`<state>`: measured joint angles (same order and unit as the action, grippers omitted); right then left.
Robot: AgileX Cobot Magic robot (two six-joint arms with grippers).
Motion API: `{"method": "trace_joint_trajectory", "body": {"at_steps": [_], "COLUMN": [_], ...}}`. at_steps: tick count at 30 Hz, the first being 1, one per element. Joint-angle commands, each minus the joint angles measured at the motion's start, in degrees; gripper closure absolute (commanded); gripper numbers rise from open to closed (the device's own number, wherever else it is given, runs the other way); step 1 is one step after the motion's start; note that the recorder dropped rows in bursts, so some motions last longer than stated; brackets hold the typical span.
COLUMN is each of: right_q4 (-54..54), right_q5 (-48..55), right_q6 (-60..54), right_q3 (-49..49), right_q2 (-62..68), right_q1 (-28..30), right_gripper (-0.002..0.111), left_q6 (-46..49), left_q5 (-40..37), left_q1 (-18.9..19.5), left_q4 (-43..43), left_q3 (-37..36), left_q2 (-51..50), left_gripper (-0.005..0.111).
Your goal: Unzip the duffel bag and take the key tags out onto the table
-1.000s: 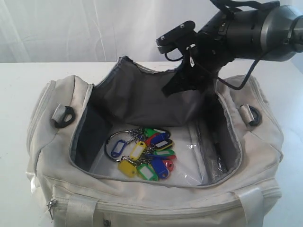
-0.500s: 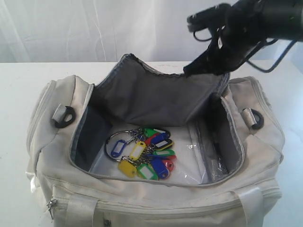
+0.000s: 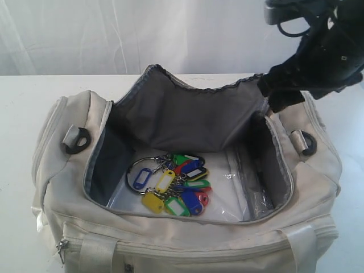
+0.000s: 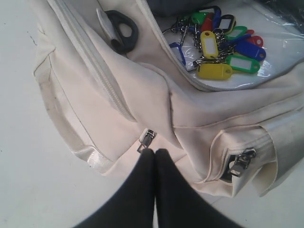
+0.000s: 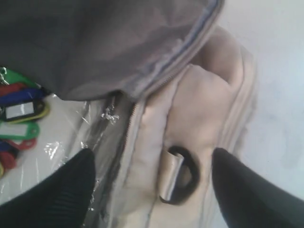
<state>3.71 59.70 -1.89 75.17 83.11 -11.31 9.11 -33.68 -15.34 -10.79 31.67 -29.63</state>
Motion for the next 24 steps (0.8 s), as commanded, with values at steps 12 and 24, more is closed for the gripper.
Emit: {"method": "trace_joint_trajectory", "body": {"at_steps": [12, 24], "right_q4": [-11.9, -13.6], "right_q5": [-13.9, -17.9], "right_q6": [-11.6, -8.3], "right_q3": [-13.3, -14.7], "right_q2": [1.8, 7.7], "right_q1": [16.7, 17.9], "right_gripper": [0.039, 0.108], "left_q6": [-0.1, 0.1], "left_q5": [-0.7, -0.5], "left_q1": [-0.1, -0.1], "left_q4": [-0.7, -0.7], "left_q3": [-0.3, -0.3], "left_q2": [0.4, 0.4], "left_gripper": [0.107, 0.107]}}
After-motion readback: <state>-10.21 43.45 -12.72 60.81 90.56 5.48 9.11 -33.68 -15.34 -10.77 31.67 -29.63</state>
